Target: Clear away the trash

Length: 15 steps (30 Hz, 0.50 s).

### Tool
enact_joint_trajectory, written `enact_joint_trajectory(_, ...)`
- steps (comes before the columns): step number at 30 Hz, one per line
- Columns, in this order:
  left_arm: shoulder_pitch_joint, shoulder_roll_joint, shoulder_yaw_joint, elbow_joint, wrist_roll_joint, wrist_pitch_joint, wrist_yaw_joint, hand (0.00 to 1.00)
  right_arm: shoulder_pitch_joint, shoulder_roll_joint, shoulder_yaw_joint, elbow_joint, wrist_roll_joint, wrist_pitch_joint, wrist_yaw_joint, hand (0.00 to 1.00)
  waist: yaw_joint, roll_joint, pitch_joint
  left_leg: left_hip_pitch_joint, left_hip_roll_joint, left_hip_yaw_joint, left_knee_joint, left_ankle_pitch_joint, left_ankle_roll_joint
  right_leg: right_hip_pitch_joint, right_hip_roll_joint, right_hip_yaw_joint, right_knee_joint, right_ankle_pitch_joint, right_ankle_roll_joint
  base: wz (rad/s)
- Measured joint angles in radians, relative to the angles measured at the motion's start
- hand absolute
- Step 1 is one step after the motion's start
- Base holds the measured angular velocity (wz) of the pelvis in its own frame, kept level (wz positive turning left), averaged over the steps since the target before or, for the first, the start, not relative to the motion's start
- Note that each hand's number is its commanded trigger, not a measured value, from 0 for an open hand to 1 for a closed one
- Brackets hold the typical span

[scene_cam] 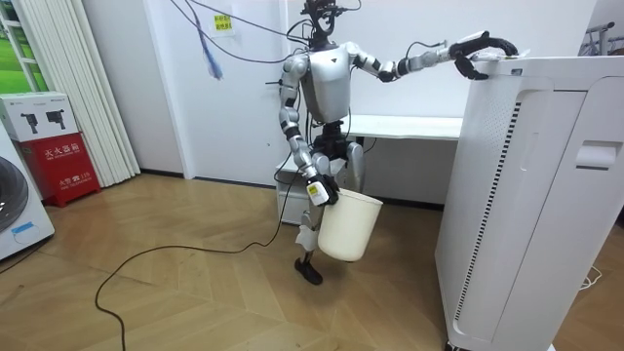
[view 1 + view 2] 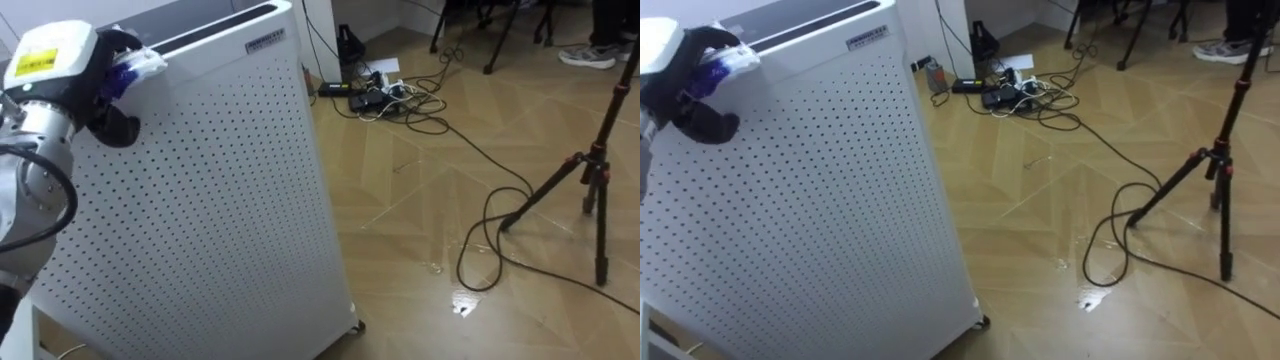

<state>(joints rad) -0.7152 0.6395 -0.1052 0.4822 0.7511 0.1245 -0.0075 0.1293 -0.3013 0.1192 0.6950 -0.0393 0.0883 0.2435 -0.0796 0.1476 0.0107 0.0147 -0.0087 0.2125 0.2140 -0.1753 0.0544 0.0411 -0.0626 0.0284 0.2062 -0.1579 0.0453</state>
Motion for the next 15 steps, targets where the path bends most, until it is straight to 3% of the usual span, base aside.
enact_joint_trajectory(3,-0.041,-0.01,0.0,0.068,0.001,0.029,-0.019,1.0,0.0,-0.001,-0.002,0.004,0.0,0.027,-0.004,1.0,-0.004,0.008,0.003,0.016,-0.004,0.004,-0.008,0.0,0.0,-0.004,-0.004,0.0,0.016,-0.011,0.004,-0.08)
enact_joint_trajectory(15,-0.07,-0.017,-0.006,0.068,0.007,0.07,-0.049,1.0,-0.008,-0.002,-0.001,-0.001,0.004,0.089,-0.014,1.0,-0.003,0.007,0.0032,0.023,-0.005,0.007,0.0,0.001,0.0,0.0,-0.005,-0.002,0.018,-0.019,0.006,0.0)
